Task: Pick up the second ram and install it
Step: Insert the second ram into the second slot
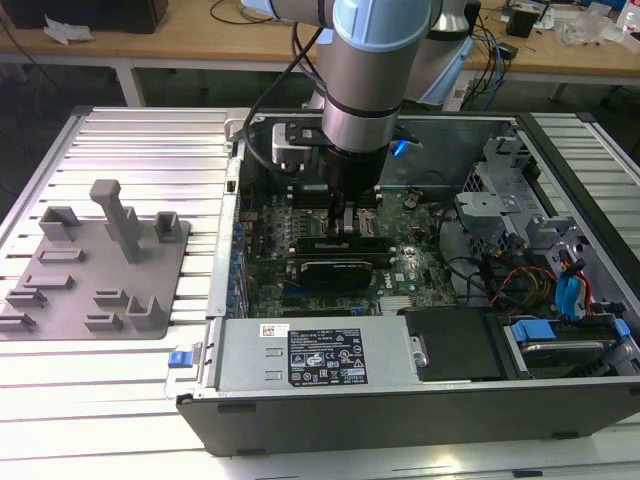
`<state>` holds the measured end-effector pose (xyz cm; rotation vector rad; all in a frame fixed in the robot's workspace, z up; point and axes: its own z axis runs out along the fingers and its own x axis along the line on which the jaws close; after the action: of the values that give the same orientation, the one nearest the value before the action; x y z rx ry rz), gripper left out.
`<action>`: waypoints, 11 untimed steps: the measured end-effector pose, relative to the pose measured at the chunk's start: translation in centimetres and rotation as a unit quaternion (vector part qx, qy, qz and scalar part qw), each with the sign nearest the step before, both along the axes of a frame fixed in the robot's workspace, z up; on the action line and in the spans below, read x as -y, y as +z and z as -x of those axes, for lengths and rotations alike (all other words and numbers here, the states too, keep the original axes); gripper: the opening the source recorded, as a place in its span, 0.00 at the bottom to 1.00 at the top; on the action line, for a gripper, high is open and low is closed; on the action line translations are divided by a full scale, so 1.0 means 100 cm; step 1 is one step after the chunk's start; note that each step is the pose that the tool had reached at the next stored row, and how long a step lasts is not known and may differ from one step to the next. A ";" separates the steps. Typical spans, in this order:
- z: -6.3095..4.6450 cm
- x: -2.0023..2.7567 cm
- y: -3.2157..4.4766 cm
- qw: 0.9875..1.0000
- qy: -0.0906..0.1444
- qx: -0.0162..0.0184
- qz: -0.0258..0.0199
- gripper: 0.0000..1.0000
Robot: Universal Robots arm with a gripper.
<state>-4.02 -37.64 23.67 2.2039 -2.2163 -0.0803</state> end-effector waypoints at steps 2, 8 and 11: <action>0.000 -0.0001 -0.0008 1.000 0.000 0.000 0.000 0.10; 0.000 0.0000 -0.0030 1.000 0.000 0.000 0.000 0.10; 0.000 0.0000 -0.0059 1.000 0.000 0.000 0.000 0.10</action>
<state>-4.04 -37.63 23.08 2.2039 -2.2165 -0.0802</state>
